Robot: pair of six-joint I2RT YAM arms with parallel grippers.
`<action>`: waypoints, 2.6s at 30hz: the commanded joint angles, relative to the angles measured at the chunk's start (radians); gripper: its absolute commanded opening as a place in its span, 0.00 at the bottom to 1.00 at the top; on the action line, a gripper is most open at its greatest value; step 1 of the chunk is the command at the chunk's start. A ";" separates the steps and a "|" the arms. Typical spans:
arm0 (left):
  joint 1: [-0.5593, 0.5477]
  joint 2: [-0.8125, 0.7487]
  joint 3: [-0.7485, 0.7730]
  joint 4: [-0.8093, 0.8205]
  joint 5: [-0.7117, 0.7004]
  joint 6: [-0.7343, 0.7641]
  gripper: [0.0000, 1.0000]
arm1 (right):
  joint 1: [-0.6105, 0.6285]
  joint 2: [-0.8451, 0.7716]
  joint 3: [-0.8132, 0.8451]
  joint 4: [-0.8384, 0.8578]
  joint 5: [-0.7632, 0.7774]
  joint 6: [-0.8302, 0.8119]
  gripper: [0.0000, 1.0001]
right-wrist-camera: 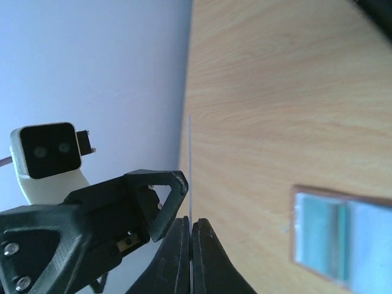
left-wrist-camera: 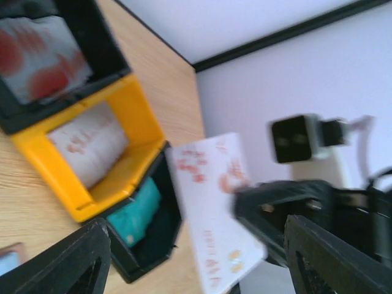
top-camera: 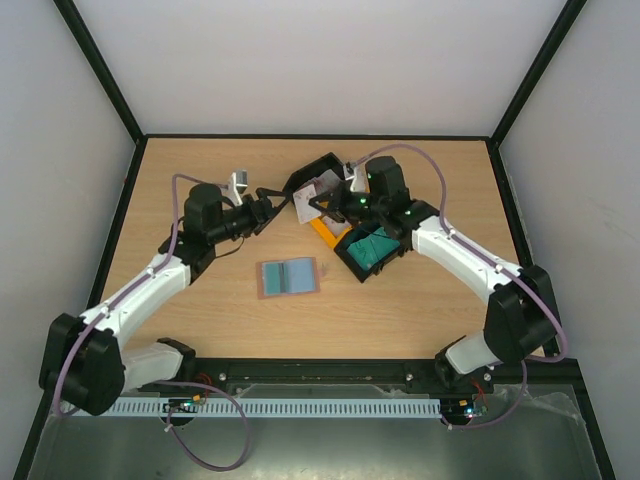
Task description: Put the credit cards into the card holder
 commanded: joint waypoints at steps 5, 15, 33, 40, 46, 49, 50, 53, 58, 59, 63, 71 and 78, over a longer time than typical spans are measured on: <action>0.002 -0.077 0.002 0.011 0.163 -0.113 0.78 | -0.005 -0.086 -0.153 0.463 -0.262 0.413 0.02; -0.002 -0.135 -0.049 0.162 0.211 -0.284 0.40 | -0.004 -0.132 -0.317 0.763 -0.349 0.654 0.02; -0.102 -0.138 -0.063 0.153 0.165 -0.299 0.02 | 0.021 -0.198 -0.388 0.663 -0.338 0.500 0.29; -0.101 -0.172 -0.092 0.111 0.210 -0.285 0.02 | 0.023 -0.231 -0.405 0.566 -0.317 0.323 0.25; -0.101 -0.197 -0.095 0.108 0.269 -0.280 0.02 | 0.064 -0.263 -0.436 0.639 -0.301 0.325 0.04; -0.101 -0.211 -0.097 0.078 0.282 -0.262 0.03 | 0.094 -0.285 -0.437 0.646 -0.263 0.310 0.02; -0.101 -0.216 -0.099 0.072 0.287 -0.256 0.04 | 0.102 -0.289 -0.437 0.649 -0.250 0.307 0.02; -0.101 -0.234 -0.110 0.029 0.290 -0.218 0.21 | 0.124 -0.305 -0.453 0.654 -0.194 0.303 0.02; -0.094 -0.293 -0.087 -0.272 0.104 0.027 0.63 | 0.148 -0.329 -0.465 0.475 -0.029 0.182 0.02; -0.093 -0.301 -0.081 -0.355 0.025 0.080 0.66 | 0.153 -0.330 -0.475 0.448 0.008 0.165 0.02; -0.089 -0.324 -0.107 -0.532 -0.245 0.166 0.69 | 0.191 -0.322 -0.550 0.427 0.137 0.154 0.02; -0.078 -0.298 -0.230 -0.514 -0.260 0.203 0.50 | 0.288 -0.204 -0.619 0.492 0.367 0.119 0.02; -0.078 -0.202 -0.325 -0.351 -0.273 0.188 0.27 | 0.304 -0.020 -0.613 0.605 0.409 0.020 0.02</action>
